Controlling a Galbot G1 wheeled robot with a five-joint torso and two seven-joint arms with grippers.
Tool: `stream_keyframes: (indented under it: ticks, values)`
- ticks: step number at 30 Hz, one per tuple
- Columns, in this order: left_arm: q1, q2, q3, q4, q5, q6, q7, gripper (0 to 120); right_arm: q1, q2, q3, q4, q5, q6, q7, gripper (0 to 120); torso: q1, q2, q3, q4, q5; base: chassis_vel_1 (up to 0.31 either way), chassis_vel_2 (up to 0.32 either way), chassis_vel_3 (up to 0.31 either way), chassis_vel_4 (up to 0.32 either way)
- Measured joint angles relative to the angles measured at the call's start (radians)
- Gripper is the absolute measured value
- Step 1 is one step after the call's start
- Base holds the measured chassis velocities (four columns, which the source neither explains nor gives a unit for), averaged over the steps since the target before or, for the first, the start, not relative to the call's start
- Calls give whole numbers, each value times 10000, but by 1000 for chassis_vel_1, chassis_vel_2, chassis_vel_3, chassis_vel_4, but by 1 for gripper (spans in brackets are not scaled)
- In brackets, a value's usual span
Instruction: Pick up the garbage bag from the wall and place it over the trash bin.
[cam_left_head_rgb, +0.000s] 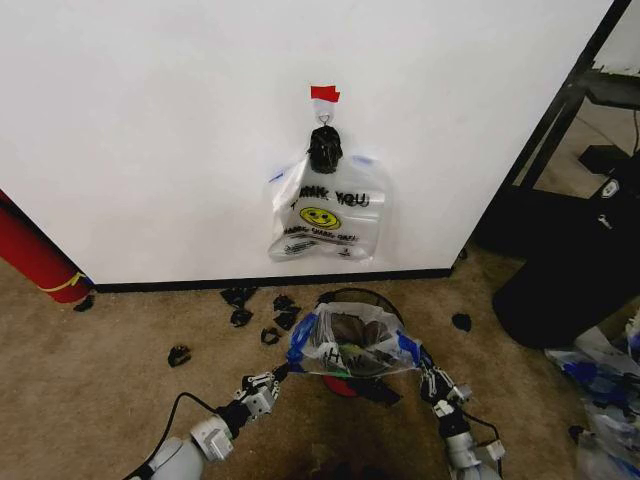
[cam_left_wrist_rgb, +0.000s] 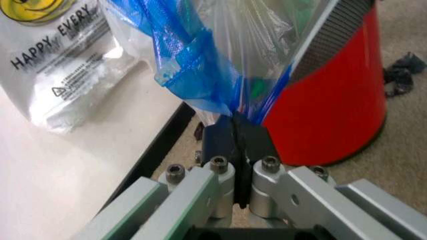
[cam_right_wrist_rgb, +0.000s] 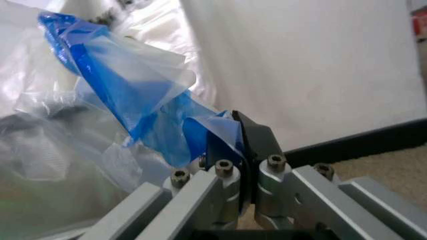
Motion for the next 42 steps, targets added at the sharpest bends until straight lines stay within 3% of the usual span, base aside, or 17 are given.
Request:
stream_keyframes:
  ticks: [9, 15, 20, 24, 31, 37, 42]
  values:
    - [129, 167, -64, -284, -310, -301, 554, 0, -154, 80, -128, 407, 111, -235, 293, 0, 0, 0, 0, 0, 0, 0, 0, 0, 0]
    - [363, 389, -331, -760, -612, -778, 1274, 19, -622, -295, 173, 1022, -663, -322, 13, 0, 0, 0, 0, 0, 1, 0, 0, 0, 0]
    - [580, 667, -875, -1327, -812, -1282, 2705, 36, -1017, -919, 613, 1383, -1049, -497, -935, 8, 0, 0, -1, -1, 1, 0, 0, 0, 0]
    - [659, 764, -1946, -1748, -990, -1909, 4523, 52, -1180, -1335, 1456, 1494, -2091, -108, -1503, 23, 0, 0, -1, -1, 1, 0, 0, 0, 0]
    - [1134, 990, -3305, -2606, -1947, -2353, 6954, 79, -1612, -1647, 2542, 2135, -1752, -63, -4133, 47, 0, 0, -1, 0, 4, 0, 0, 0, 0]
    - [1315, 1026, -3825, -3165, -2759, -2532, 7769, 98, -2033, -1678, 3022, 3008, -1556, -427, -5554, 68, -1, 1, -2, -1, 3, 0, 0, 0, 0]
    - [1216, 922, -3706, -3244, -2949, -2540, 7815, 100, -1811, -1680, 3221, 2794, -1627, -403, -5532, 86, -1, 0, -1, 0, 3, 0, 0, 0, 0]
